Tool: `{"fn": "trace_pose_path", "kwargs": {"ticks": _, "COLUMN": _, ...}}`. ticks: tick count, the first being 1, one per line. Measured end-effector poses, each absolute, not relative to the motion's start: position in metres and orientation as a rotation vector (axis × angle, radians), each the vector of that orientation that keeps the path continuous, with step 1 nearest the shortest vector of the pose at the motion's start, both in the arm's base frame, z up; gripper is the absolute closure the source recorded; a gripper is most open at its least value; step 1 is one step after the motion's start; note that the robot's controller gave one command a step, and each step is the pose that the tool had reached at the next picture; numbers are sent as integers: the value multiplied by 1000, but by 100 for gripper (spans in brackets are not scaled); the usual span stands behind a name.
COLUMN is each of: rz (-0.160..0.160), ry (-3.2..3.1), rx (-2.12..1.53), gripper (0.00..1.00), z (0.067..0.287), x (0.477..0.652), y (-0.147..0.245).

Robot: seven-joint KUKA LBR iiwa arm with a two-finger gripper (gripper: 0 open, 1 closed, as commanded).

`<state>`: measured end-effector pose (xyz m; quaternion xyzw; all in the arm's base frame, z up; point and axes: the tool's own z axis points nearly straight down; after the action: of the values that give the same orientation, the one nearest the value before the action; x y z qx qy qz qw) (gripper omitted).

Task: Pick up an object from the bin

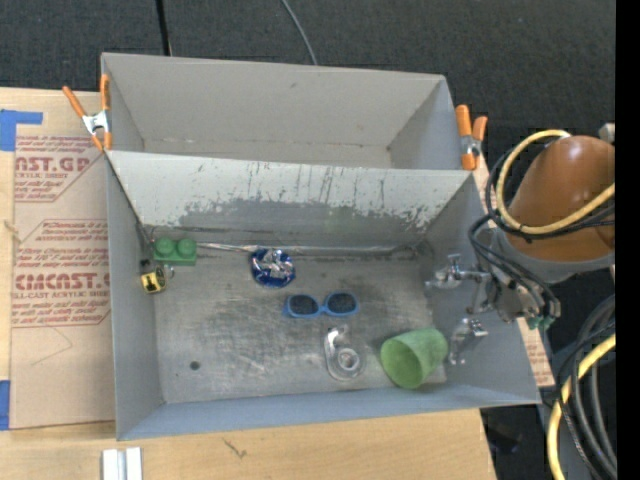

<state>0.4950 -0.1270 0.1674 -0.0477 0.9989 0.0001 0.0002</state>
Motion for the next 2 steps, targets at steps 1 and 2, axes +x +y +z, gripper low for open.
{"fn": "trace_pose_path", "kwargs": {"ticks": 1, "rz": -12, "ry": 3072, "rx": -505, "gripper": 0, "z": 75, "x": 488, "y": -111}}
{"fn": "trace_pose_path", "kwargs": {"ticks": 2, "rz": -12, "ry": 3074, "rx": -506, "gripper": 100, "z": 76, "x": 487, "y": -111}}
